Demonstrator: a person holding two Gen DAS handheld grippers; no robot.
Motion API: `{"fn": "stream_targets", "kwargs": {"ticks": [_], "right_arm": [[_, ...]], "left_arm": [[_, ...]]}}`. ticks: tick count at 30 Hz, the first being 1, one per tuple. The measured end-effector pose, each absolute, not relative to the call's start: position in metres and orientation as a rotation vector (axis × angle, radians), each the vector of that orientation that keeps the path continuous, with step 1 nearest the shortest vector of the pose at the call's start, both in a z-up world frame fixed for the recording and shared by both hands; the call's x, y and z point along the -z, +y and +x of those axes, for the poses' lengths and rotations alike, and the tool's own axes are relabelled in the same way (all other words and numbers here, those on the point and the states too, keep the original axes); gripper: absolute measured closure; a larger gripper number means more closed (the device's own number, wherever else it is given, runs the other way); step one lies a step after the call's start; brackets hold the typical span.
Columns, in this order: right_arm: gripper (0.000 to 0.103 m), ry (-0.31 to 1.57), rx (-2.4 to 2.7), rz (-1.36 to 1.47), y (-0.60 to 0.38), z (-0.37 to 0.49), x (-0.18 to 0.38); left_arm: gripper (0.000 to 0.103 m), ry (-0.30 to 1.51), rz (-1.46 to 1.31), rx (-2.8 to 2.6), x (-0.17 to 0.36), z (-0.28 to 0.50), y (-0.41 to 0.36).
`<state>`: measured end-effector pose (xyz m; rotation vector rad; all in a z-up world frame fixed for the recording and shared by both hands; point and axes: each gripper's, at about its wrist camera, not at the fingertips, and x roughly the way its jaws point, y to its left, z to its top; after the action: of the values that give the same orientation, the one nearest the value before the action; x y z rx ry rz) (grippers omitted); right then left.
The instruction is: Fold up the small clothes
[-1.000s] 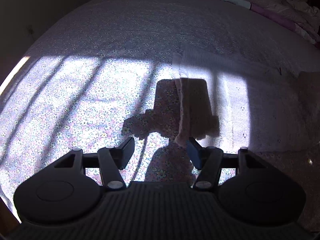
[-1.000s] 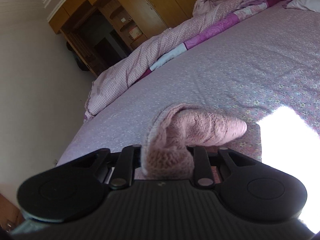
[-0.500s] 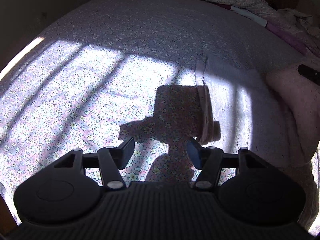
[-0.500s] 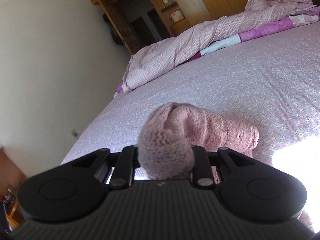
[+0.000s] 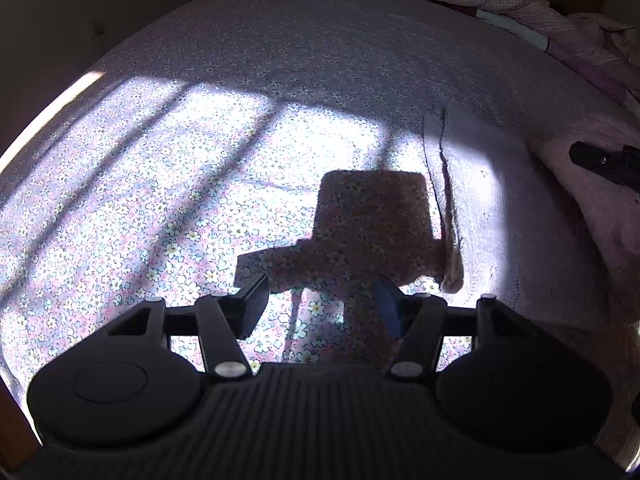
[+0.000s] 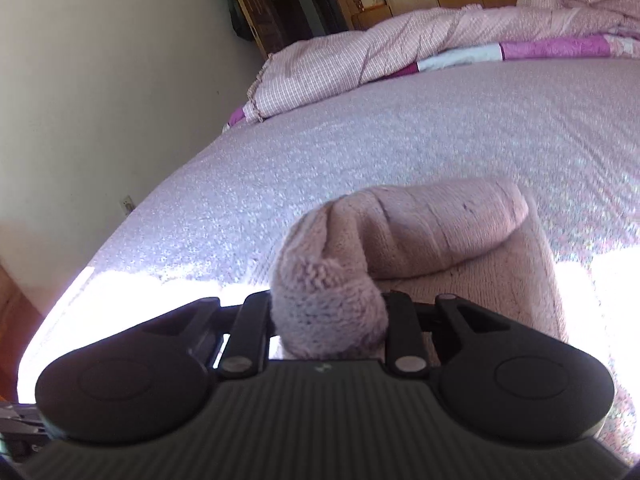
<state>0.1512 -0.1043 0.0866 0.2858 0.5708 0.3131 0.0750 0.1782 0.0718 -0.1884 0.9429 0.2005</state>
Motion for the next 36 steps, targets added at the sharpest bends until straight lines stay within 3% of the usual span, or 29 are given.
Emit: {"fn": "stream_targets", "kwargs": {"ticks": [6,9,12,15,24,25,36], "right_arm": [[0.079,0.6,-0.402,0.19,-0.064,0.15,-0.088],[0.074,0.678,-0.385,0.1,-0.042,0.151,-0.062],[0.063,0.619,-0.394,0.075,-0.038,0.131,-0.059],[0.058,0.632,-0.44,0.149,-0.047,0.119,-0.067],[0.056,0.614,-0.514,0.304,-0.117,0.088,-0.1],[0.052,0.6,-0.503,0.325,-0.129,0.085,-0.101],[0.049,0.61,-0.189,0.459,-0.207,0.089,-0.064]], "left_arm": [[0.038,0.919,-0.226,-0.23,-0.072,0.064,0.195],[0.038,0.894,-0.236,-0.235,-0.076,0.056,0.204],[0.038,0.873,-0.196,-0.251,-0.081,0.05,0.21],[0.037,0.849,-0.196,-0.235,-0.088,0.046,0.21],[0.037,0.794,-0.219,-0.066,-0.116,0.069,0.17],[0.036,0.785,-0.215,-0.037,-0.12,0.075,0.163],[0.018,0.73,0.123,0.182,-0.123,0.156,0.063]]}}
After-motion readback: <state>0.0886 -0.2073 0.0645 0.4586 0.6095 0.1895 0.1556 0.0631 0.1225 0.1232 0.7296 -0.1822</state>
